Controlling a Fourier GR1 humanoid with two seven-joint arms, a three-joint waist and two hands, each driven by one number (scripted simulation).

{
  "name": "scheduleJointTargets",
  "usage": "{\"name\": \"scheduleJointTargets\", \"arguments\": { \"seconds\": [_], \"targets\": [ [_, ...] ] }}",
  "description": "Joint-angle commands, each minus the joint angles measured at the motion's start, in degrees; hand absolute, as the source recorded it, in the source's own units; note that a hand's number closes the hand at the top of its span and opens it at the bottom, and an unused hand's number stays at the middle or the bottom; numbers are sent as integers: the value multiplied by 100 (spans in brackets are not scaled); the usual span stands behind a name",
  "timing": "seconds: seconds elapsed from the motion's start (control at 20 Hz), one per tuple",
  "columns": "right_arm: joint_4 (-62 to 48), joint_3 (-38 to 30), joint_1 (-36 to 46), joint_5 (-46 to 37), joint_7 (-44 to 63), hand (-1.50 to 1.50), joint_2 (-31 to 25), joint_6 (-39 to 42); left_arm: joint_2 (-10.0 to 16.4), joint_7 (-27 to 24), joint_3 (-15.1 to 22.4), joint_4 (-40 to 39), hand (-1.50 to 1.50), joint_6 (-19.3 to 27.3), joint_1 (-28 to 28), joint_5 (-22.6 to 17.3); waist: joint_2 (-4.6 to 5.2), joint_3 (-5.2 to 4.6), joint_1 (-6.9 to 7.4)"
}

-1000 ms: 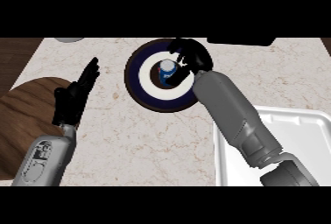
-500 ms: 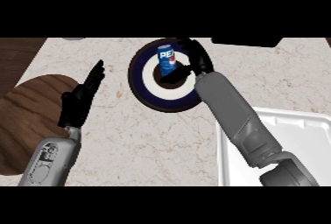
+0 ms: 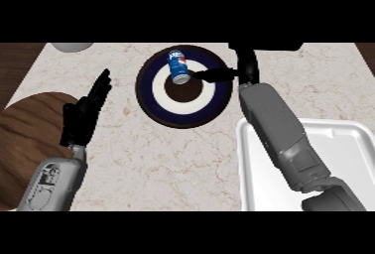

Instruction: Pick the can from the tray and place it in the plate

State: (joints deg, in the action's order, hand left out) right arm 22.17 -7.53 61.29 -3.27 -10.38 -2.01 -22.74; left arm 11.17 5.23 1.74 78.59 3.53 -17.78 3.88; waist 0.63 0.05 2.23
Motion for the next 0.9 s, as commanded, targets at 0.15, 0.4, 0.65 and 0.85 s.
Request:
{"name": "scheduleJointTargets", "arguments": {
  "seconds": [0.15, 0.4, 0.65, 0.85],
  "targets": [
    [341, -417, -712, 392, -384, -150, -516, 307, 46, -8, -88, 245, 0, -42, 374, -3, -62, -4, -192],
    [494, -436, -1283, 490, -600, -150, -1095, 1228, 139, -334, -328, -271, 0, -132, 106, 4, -49, -5, -228],
    [-124, -636, -1442, 505, -1249, -150, -1683, 1821, 124, 190, -160, 664, 0, -224, 511, -24, -32, 2, -92],
    [-143, -668, -1494, 577, -1289, -150, -1637, 2074, -122, -119, -209, -111, 0, -18, 75, 186, -40, -2, -171]
  ]
}}
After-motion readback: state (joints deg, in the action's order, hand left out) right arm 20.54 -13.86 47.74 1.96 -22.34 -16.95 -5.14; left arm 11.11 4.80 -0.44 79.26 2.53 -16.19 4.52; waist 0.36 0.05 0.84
